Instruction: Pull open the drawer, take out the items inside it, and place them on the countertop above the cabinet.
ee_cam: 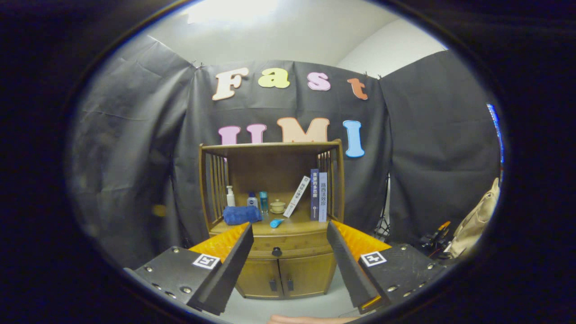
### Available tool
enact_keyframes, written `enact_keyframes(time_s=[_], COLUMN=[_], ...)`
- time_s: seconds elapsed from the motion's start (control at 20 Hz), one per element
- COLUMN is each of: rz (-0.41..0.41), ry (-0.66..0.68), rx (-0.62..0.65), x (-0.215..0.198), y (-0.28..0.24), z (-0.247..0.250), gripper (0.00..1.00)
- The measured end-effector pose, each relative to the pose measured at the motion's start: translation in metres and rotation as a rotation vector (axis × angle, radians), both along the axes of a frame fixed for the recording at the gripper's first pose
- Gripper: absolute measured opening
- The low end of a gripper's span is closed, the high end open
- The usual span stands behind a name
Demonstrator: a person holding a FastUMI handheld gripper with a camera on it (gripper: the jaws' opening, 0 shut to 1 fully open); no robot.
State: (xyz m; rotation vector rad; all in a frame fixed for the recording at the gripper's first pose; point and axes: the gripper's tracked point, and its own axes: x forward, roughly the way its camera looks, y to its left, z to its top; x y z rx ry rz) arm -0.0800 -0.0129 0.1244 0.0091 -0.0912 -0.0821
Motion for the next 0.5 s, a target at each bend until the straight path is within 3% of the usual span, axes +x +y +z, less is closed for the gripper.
enact_keyframes(time_s=[0.15, 0.5], rz=[0.034, 0.074], ry=[-0.004, 0.028], rx=[0.049, 0.023], x=[-0.002, 0.0], y=[0.01, 0.034], z=[0.0, -0.021], gripper=[0.99, 1.0])
